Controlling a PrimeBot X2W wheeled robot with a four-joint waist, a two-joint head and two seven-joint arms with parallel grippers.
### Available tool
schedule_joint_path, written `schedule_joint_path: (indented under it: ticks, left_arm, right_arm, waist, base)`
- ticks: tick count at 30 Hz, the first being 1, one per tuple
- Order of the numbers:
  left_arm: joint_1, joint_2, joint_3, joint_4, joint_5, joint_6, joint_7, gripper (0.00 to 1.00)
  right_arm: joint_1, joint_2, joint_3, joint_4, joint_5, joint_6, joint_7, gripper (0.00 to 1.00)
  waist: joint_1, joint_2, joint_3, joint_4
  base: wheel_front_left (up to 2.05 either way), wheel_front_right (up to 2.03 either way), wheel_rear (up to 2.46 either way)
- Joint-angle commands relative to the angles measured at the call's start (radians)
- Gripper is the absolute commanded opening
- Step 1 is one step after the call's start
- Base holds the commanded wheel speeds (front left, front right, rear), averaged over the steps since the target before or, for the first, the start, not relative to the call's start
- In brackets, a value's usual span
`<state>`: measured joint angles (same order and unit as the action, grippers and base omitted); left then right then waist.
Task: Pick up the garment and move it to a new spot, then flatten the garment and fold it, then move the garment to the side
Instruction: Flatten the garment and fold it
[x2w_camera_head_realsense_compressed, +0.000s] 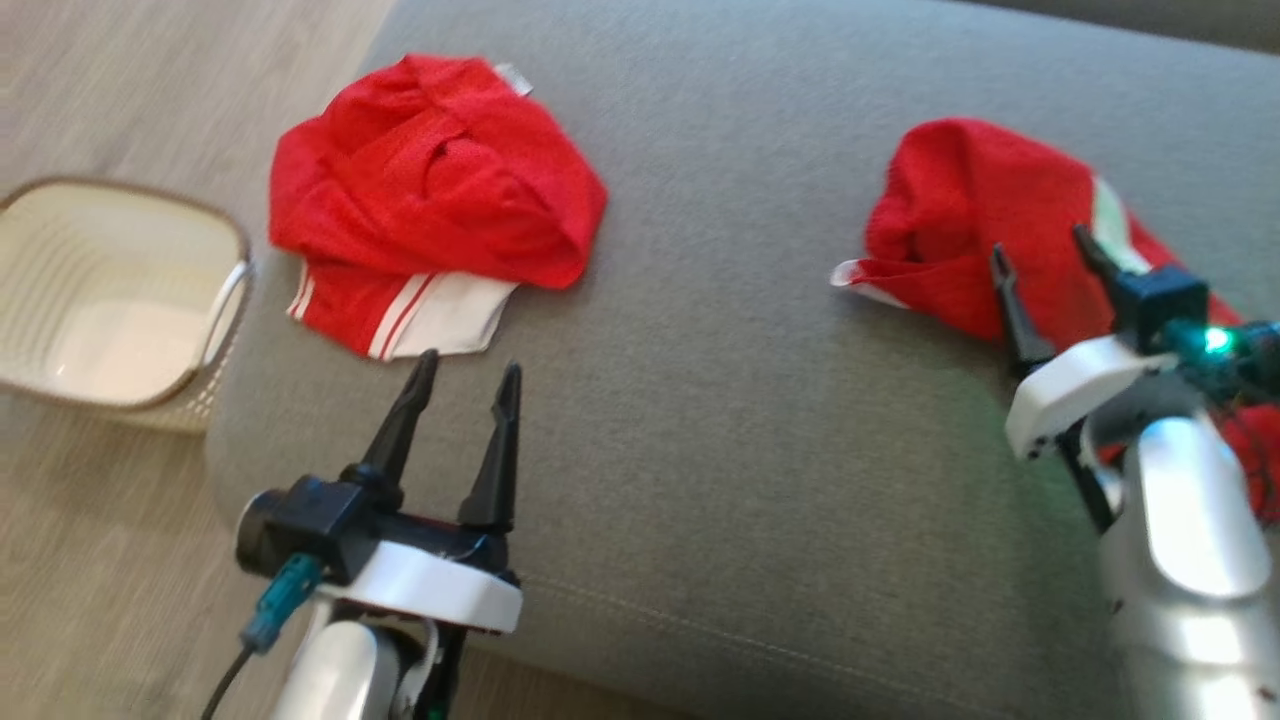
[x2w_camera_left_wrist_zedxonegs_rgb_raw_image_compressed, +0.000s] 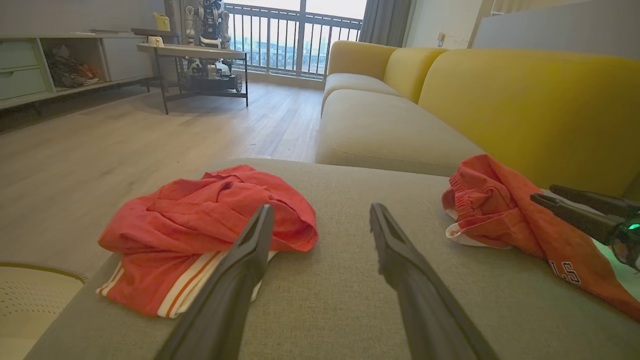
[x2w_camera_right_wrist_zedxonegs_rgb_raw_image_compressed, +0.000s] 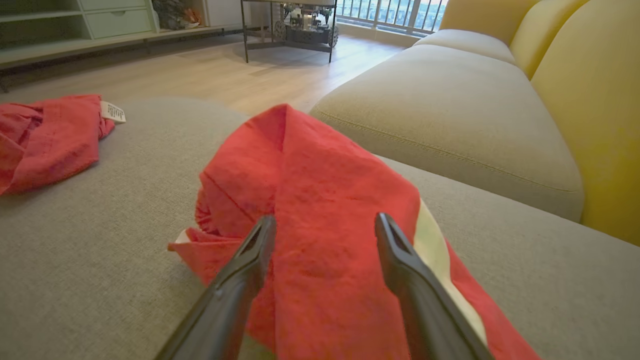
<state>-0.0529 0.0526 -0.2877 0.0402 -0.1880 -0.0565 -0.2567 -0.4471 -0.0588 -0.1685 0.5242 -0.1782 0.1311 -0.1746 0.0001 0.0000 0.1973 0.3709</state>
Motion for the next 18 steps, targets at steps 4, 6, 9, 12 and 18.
schedule_joint_path:
  ticks: [4, 6, 9, 12, 18]
  left_arm:
    - [-0.054, -0.002, -0.006, -0.027, -0.028, 0.021, -0.005, 1.0]
    - [-0.057, -0.002, -0.014, -0.024, -0.033, 0.027, -0.005, 1.0]
    - [-0.059, -0.002, -0.018, -0.017, -0.039, 0.035, -0.005, 1.0]
    - [-0.059, -0.002, -0.02, -0.01, -0.04, 0.04, -0.005, 1.0]
    - [-0.053, -0.002, -0.011, 0.0, -0.043, 0.04, -0.005, 1.0]
  right_arm:
    - [-0.091, -0.016, -0.023, 0.037, -0.038, 0.0, -0.01, 0.99]
    - [-0.11, -0.011, -0.054, 0.065, -0.018, 0.0, -0.021, 0.0]
    - [-0.131, -0.007, -0.053, 0.101, -0.01, 0.0, -0.036, 0.0]
    - [-0.153, -0.011, -0.044, 0.119, -0.006, 0.0, -0.055, 0.0]
    - [-0.183, -0.012, -0.019, 0.093, 0.02, 0.0, -0.081, 0.0]
  waist:
    - [-0.0001, 0.0, 0.053, 0.053]
    - [-0.0001, 0.0, 0.056, 0.056]
    - [-0.0001, 0.0, 0.055, 0.055]
    - [-0.0001, 0.0, 0.044, 0.046]
    - [-0.0001, 0.0, -0.013, 0.018]
  base:
    - [0.0, 0.0, 0.0]
    - [0.0, 0.0, 0.0]
    - [0.0, 0.0, 0.0]
    - [0.0, 0.0, 0.0]
    - [0.0, 0.0, 0.0]
